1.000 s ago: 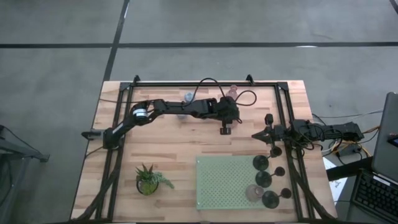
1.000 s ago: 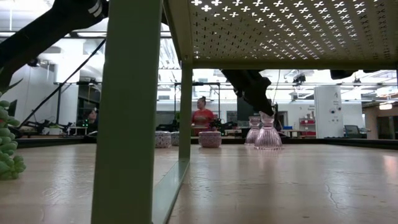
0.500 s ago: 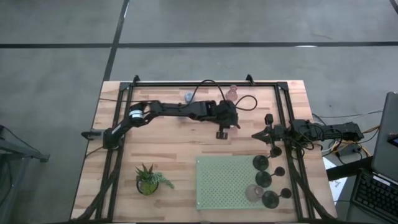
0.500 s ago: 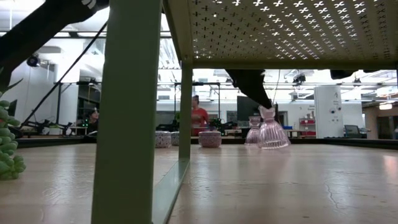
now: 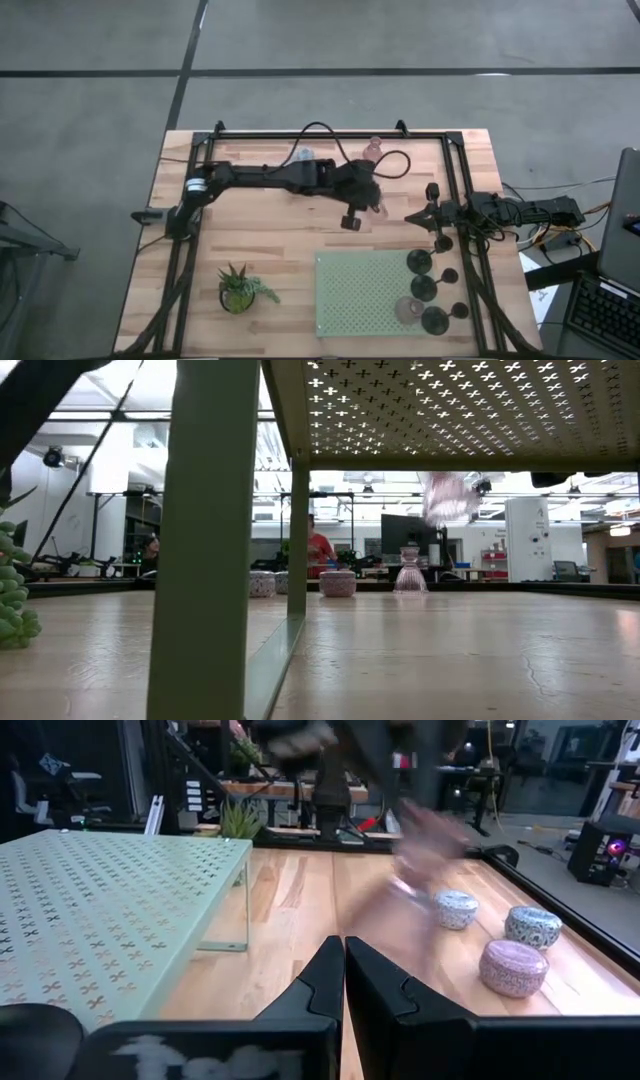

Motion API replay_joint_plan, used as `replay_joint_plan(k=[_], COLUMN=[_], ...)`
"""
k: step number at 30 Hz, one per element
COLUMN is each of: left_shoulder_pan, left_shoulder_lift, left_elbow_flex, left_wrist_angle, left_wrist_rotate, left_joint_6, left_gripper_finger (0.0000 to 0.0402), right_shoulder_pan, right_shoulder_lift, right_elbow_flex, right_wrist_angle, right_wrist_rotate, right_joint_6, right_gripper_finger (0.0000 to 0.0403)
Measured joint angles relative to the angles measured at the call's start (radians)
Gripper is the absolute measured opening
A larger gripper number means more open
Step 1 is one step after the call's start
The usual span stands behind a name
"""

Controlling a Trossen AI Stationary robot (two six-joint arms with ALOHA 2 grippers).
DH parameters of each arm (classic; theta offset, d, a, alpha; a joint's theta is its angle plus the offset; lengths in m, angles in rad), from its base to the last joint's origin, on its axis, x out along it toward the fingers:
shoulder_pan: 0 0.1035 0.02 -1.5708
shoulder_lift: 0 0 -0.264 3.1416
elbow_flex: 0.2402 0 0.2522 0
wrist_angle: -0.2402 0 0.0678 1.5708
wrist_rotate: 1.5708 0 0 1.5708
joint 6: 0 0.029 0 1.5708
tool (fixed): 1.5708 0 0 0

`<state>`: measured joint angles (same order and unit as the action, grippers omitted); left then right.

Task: Pick & Place candle stick holders
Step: Put the bottom pink glass candle holder on the shelf aligned with the other pink glass candle holder

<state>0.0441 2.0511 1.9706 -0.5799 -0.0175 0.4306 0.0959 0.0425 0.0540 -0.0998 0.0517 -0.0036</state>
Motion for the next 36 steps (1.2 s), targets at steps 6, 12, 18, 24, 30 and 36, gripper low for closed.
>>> replay_joint_plan(k=[6,12,18,24,30,36], left_shoulder_pan=[-0.070,-0.143,-0.209,-0.242,-0.250,-0.262], left_shoulder_lift=[-0.049,-0.098,-0.082,-0.044,-0.015,-0.004], left_elbow_flex=[0.002,0.003,0.003,0.003,-0.004,-0.074], left_wrist_angle=[-0.002,0.005,0.014,0.088,0.143,0.295], left_wrist_rotate=[0.011,0.042,0.062,0.108,0.193,0.231], left_joint_6=[0.049,0.068,0.153,0.190,0.269,0.311], left_gripper_finger=[0.0017,0.0016,0.0016,0.0016,0.0015,0.0023], right_shoulder_pan=[0.000,0.000,0.000,0.000,0.000,0.000], right_shoulder_lift=[0.000,0.000,0.000,0.000,0.000,0.000], right_elbow_flex=[0.000,0.000,0.000,0.000,0.000,0.000], right_wrist_angle=[0.000,0.000,0.001,0.000,0.001,0.001], right_wrist_rotate=[0.001,0.001,0.001,0.002,0.001,0.002], right_joint_6=[0.000,0.000,0.000,0.000,0.000,0.000], right_gripper_finger=[0.0008,0.0008,0.0008,0.0008,0.0008,0.0008])
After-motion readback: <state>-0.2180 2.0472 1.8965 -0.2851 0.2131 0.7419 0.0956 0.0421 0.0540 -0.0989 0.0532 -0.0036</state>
